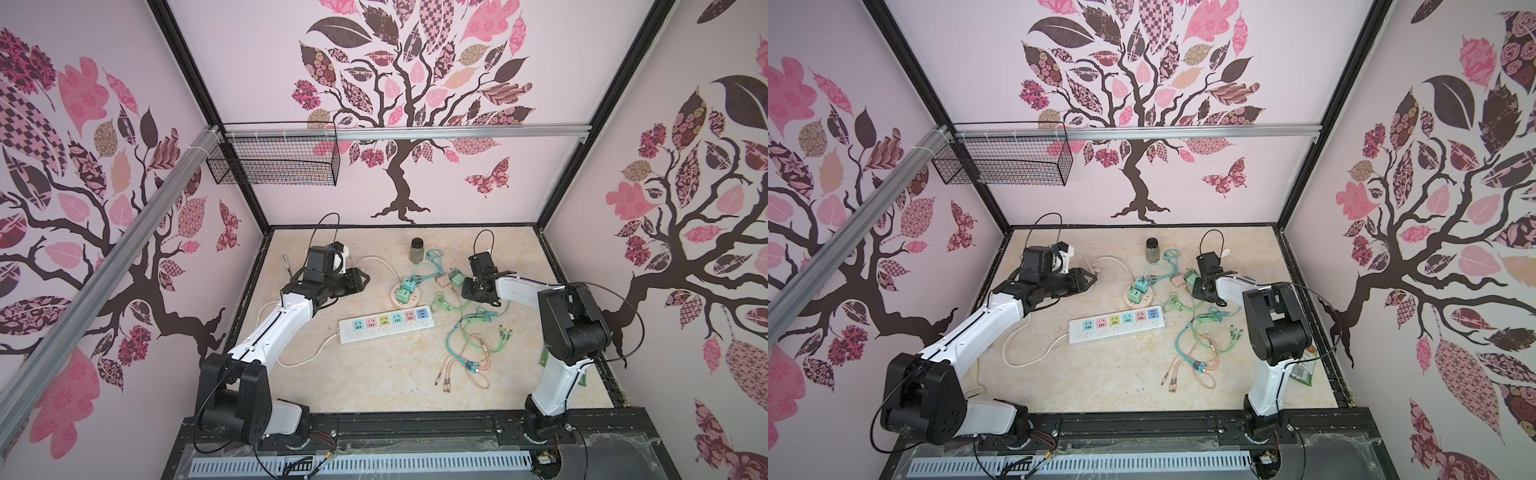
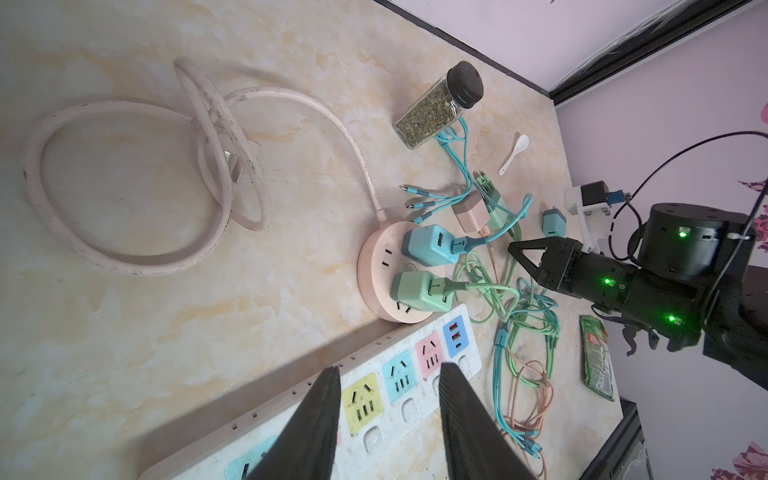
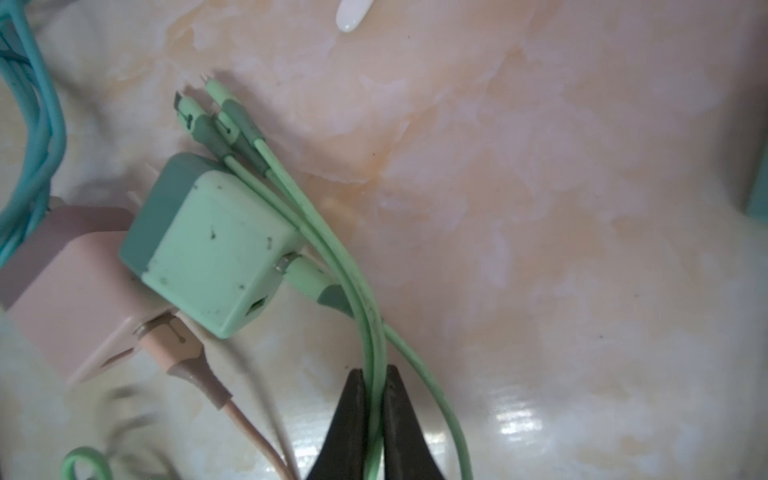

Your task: Insert the plug

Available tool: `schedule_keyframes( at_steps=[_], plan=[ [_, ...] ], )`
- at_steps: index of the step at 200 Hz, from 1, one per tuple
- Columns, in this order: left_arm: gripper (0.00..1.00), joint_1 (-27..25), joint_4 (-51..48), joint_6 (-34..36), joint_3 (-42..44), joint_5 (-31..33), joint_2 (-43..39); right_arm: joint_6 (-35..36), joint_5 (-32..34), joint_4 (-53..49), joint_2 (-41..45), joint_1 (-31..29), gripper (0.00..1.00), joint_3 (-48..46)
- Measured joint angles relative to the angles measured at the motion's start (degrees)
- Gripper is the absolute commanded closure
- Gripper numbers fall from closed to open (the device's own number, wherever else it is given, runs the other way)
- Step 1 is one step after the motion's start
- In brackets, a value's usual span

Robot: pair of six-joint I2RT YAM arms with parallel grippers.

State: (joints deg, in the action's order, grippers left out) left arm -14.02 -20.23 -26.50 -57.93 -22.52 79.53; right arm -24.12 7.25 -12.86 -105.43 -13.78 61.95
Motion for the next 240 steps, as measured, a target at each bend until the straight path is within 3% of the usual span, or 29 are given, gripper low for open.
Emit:
schedule_keyframes(
  at_steps=[72,124,200,240],
  plan=[
    [0.57,0.0,-0.7,0.4,0.0,0.7,-1.3,1.2,1.5,-2.0,10.2,0.0,1.0,0.9],
    [0.57,0.1,-0.9,0.6,0.0,1.0,-1.8,4.3,-4.3,-4.3,11.9,-0.7,1.0,10.4],
    [0.57,0.1,-1.5,0.7,0.0,1.2,-3.0,5.1,-11.2,-5.8,1.1,-4.0,1.0,27.3],
    [0.57,0.2,-1.7,0.7,0.0,1.6,-4.1,4.9,-12.9,-7.2,-2.8,-5.3,1.0,31.5]
  ],
)
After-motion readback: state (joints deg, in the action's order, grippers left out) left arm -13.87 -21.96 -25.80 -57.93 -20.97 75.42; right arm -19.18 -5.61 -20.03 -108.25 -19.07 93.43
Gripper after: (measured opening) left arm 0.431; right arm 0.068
